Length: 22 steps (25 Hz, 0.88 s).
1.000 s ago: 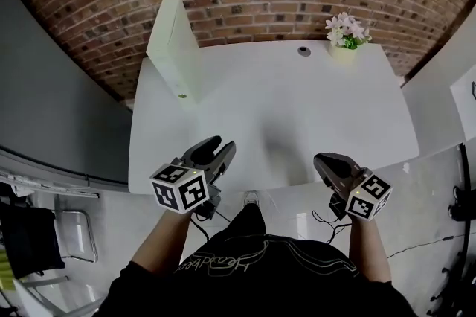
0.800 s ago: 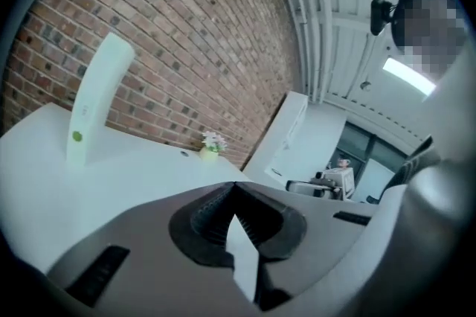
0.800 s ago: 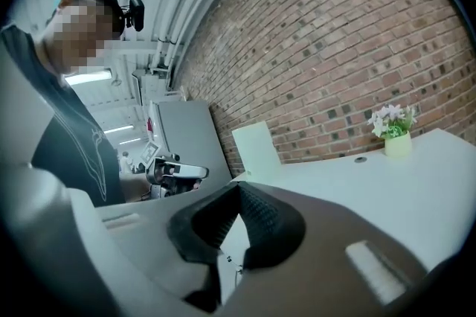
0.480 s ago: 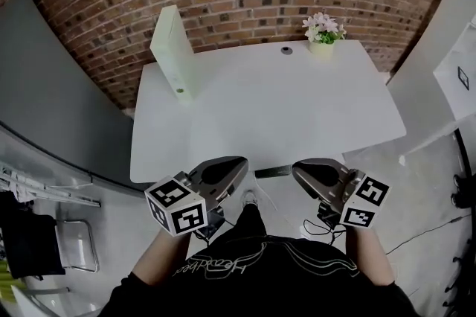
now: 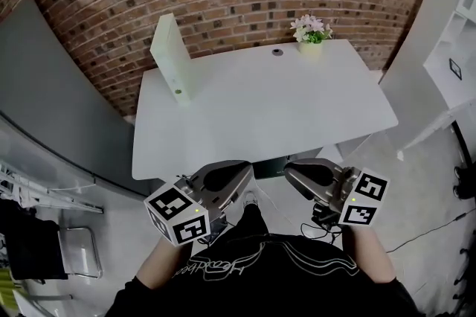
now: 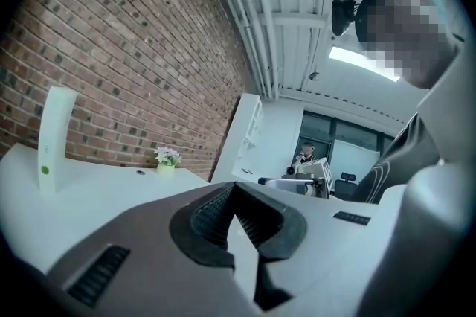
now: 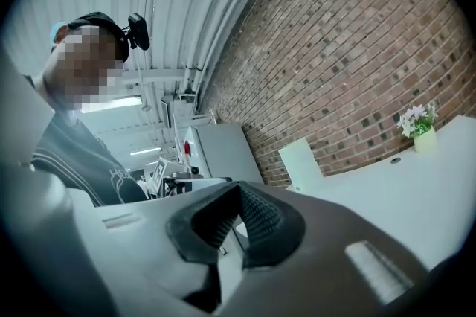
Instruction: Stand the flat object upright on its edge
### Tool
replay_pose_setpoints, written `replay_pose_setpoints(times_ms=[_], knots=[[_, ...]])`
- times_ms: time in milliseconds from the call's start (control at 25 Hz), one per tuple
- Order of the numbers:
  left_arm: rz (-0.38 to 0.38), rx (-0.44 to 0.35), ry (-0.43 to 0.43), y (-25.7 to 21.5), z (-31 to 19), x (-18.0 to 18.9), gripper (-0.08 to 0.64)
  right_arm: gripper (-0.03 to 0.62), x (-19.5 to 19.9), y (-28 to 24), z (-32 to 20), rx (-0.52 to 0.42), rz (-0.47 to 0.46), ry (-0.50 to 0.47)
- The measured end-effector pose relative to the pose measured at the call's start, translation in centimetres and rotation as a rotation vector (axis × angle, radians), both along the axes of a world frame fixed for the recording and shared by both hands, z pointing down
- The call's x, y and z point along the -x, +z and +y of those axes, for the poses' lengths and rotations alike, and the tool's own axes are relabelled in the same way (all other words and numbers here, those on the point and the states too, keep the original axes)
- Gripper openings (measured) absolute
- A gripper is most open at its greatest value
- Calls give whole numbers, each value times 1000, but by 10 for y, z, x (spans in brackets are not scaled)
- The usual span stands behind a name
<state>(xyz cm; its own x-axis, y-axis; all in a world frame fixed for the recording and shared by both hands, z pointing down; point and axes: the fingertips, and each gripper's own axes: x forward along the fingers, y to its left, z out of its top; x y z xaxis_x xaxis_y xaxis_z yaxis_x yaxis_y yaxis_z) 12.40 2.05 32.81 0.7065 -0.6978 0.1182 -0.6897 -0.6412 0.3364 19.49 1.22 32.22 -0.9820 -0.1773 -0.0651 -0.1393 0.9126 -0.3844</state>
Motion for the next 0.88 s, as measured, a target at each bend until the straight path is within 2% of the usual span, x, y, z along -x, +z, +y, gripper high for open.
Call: replay_pose_setpoints(times_ms=[560, 880], knots=[[33, -10, -4, -9, 16, -4, 3, 5, -5, -7, 18, -24, -15, 16], [4, -45, -13, -16, 25, -1, 3, 5, 1, -11, 24, -41, -11, 3]])
